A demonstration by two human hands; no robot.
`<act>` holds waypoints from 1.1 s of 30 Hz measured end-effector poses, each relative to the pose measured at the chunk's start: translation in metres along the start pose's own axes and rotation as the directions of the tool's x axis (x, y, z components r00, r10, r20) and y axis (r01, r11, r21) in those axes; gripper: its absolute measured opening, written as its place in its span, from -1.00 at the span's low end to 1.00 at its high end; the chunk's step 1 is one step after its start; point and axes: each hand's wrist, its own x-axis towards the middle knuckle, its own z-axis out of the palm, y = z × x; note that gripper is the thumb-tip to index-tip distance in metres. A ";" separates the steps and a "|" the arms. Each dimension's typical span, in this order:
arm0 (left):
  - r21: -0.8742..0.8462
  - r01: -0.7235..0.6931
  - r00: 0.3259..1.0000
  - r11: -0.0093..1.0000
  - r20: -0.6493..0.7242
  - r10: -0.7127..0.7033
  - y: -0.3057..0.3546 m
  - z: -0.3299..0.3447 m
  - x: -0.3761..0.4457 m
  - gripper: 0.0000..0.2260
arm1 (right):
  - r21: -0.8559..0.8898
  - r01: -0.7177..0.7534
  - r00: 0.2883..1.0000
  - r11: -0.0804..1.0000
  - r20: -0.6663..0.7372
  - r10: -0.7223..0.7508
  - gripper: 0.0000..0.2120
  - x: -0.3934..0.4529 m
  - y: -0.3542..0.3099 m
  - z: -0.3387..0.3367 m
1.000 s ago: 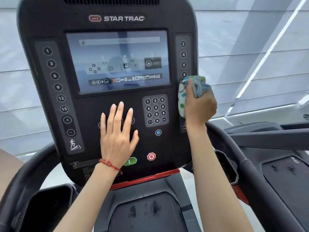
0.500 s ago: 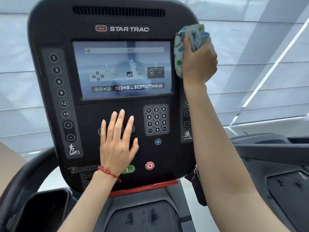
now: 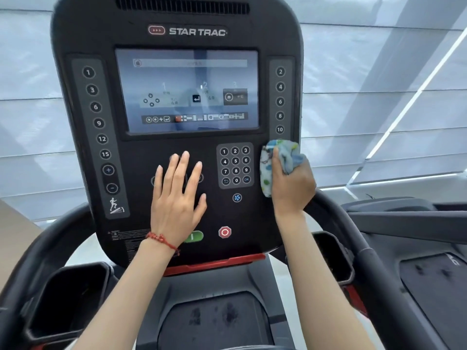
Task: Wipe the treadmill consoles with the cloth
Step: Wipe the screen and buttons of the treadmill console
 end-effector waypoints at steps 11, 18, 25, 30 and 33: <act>-0.137 -0.015 0.994 0.990 0.101 0.029 0.015 -0.013 -0.035 -0.54 | -0.004 -0.426 0.869 0.905 0.276 0.411 -0.68 -0.056 0.006 -0.048; -0.302 -0.114 0.977 0.947 0.139 0.162 0.015 -0.014 -0.054 -0.54 | 0.050 -0.616 0.769 0.786 0.251 0.587 -0.74 -0.100 -0.005 -0.076; -0.448 -0.200 0.938 0.871 0.168 0.303 0.031 -0.018 -0.069 -0.54 | 0.160 -0.700 0.714 0.696 0.130 0.688 -0.79 -0.132 -0.015 -0.122; -0.556 -0.298 0.896 0.776 0.118 0.429 0.074 -0.033 -0.073 -0.54 | 0.188 -0.689 0.705 0.700 -0.048 0.708 -0.79 -0.144 -0.011 -0.183; -0.604 -0.342 0.868 0.720 0.090 0.488 0.103 -0.042 -0.076 -0.54 | 0.196 -0.696 0.679 0.691 -0.133 0.722 -0.82 -0.153 -0.005 -0.221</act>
